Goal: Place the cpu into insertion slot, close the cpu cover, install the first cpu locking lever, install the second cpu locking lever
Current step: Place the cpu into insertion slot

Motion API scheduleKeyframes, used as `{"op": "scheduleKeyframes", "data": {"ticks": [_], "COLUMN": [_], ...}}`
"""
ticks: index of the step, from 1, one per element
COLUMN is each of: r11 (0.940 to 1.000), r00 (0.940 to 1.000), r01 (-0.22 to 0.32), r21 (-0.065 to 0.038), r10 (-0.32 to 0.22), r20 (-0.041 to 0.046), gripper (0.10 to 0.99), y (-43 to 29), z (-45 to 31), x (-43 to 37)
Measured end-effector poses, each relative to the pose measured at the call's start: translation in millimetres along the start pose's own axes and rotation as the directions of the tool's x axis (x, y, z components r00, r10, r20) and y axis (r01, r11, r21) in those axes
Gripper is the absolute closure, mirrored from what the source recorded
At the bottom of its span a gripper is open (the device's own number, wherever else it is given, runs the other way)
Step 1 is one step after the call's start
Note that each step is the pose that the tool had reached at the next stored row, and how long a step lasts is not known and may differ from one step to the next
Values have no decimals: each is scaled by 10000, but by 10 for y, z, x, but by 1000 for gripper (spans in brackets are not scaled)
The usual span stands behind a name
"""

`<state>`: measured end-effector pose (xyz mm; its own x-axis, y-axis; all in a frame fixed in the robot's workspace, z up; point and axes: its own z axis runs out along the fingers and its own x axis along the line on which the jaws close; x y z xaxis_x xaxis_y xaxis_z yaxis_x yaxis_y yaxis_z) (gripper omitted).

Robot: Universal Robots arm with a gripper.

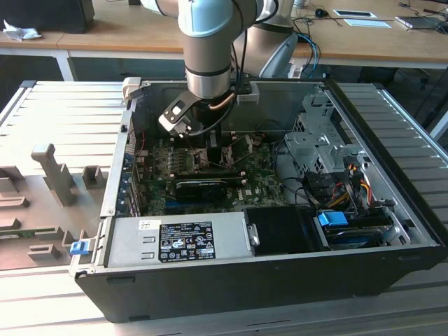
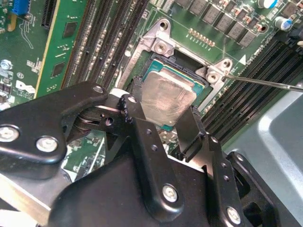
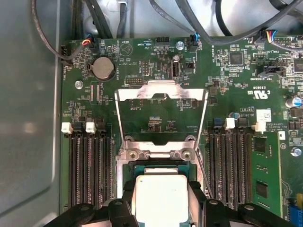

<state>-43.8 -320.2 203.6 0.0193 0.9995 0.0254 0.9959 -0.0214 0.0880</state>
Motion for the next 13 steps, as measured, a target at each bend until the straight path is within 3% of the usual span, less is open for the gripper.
{"op": "scheduleKeyframes", "data": {"ticks": [4, 7, 13], "r11": [10000, 10000, 10000], "r00": [10000, 10000, 10000], "r01": [-2, -3, -3], "r21": [0, -1, 0], "r10": [2, 3, 3], "r20": [0, 0, 2], "gripper": [557, 482, 498], "y": [0, 0, 9], "z": [1, -1, -102], "x": [0, 1, 3]}}
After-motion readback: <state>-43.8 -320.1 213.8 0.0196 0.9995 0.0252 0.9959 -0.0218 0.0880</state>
